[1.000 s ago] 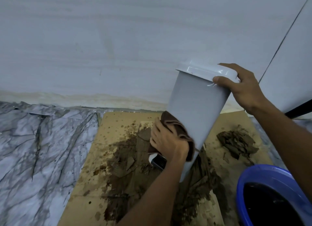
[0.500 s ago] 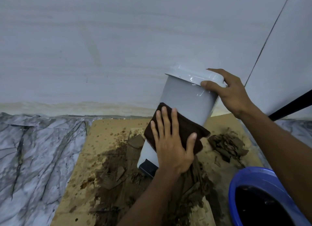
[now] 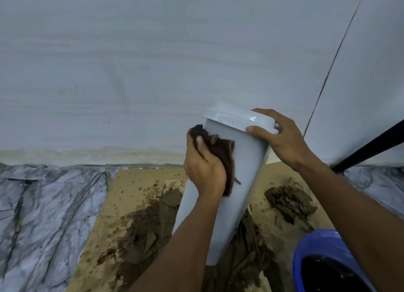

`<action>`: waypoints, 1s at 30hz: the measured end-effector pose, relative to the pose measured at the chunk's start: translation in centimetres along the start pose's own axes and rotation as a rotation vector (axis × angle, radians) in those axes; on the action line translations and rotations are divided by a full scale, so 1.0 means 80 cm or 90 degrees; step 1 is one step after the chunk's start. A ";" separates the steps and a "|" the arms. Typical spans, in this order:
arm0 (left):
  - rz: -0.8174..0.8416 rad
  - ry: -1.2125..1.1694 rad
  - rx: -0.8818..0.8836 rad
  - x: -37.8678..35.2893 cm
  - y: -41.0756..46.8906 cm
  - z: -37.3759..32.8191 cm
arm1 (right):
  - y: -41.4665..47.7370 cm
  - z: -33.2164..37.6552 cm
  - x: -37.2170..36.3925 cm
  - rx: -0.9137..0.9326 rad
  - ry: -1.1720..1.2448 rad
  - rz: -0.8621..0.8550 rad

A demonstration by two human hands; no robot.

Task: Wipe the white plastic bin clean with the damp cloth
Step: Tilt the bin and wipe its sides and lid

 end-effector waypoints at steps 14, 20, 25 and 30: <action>0.182 0.099 -0.398 -0.046 -0.022 -0.061 | -0.003 0.000 0.001 -0.009 0.004 0.013; 0.201 0.098 -0.408 -0.055 -0.012 -0.079 | -0.004 0.000 0.001 -0.012 -0.003 0.013; 0.240 0.103 -0.406 -0.050 0.027 -0.089 | -0.004 -0.001 -0.001 -0.024 -0.005 0.022; 0.278 0.138 -0.405 -0.056 0.014 -0.098 | -0.007 0.004 0.000 -0.015 -0.012 0.024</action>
Point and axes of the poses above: each hand's wrist, its own y-axis towards the middle knuckle, its own x-axis out of the back of the hand, z = x × y, the point moved 10 cm from there along y, towards the middle knuckle, and after that the axes turned 9 degrees about z, right-handed, at the moved point
